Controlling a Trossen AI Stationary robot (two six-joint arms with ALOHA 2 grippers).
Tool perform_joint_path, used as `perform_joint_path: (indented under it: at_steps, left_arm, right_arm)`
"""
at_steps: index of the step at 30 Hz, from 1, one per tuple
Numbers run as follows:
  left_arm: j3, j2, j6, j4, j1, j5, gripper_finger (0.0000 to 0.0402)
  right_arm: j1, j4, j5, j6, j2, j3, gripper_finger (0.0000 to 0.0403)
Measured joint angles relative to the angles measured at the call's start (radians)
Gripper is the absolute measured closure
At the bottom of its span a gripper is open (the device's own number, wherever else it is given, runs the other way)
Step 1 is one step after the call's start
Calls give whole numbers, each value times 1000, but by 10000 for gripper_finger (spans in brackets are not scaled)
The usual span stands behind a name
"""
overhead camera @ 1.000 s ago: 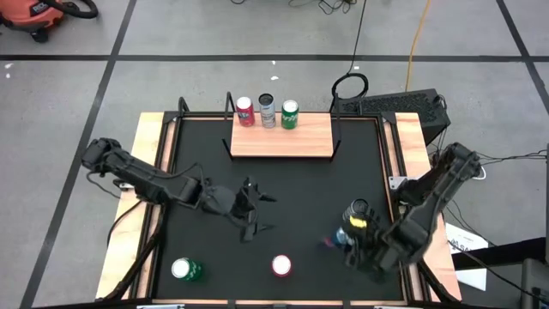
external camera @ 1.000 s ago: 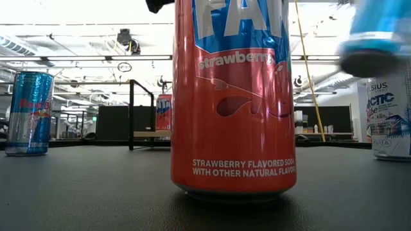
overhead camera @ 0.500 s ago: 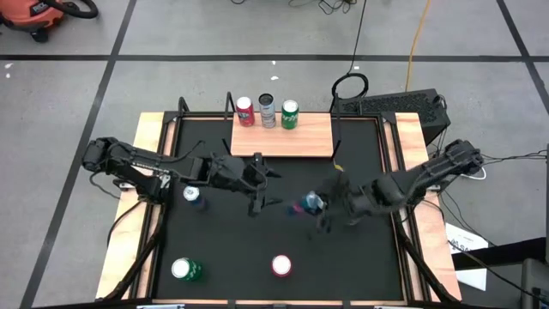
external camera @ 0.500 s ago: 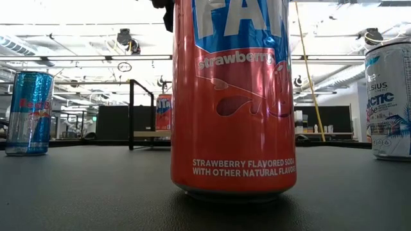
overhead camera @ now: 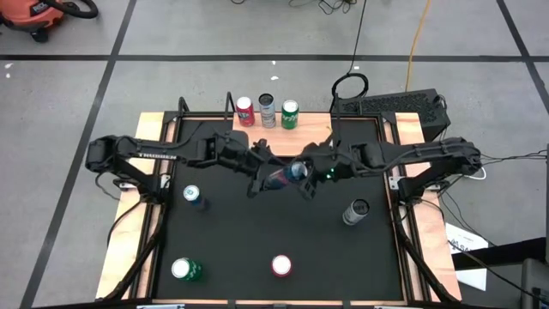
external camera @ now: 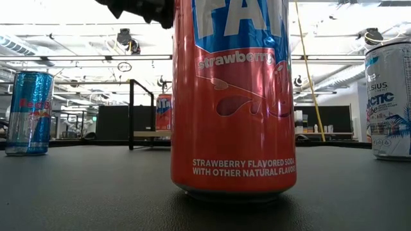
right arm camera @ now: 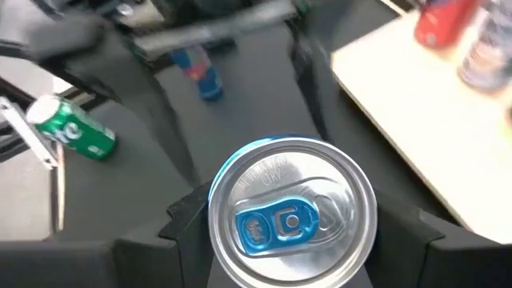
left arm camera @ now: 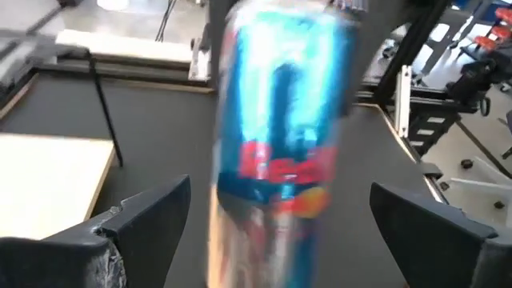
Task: Place canned beverage on shelf
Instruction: Put the bottom blue soda can on the shelf
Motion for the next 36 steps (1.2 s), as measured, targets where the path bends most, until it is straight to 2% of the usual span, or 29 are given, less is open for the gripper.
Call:
perform_joint_path:
  at_steps: [4, 8, 19, 24, 28, 31, 36]
  left_arm:
    - [0, 40, -30, 24, 39, 73, 15]
    - [0, 67, -46, 21, 64, 109, 24]
    - [0, 66, 14, 35, 123, 197, 167]
    - [0, 64, 36, 46, 130, 206, 197]
    - [-1, 64, 65, 99, 131, 162, 193]
    - [-1, 64, 86, 146, 131, 76, 192]
    - [-1, 64, 85, 254, 133, -77, 192]
  right_arm:
    - [-30, 71, -42, -101, 0, 0, 175]
    - [-51, 60, -45, -116, 0, 0, 175]
    - [-59, 35, -46, -129, 0, 0, 174]
    - [-67, 41, -39, -79, 0, 0, 148]
    - [-90, 94, -31, 34, -3, 1, 93]
    - [-114, 139, -29, 91, -3, 2, 53]
    - [-156, 125, 15, 165, -13, 2, 30]
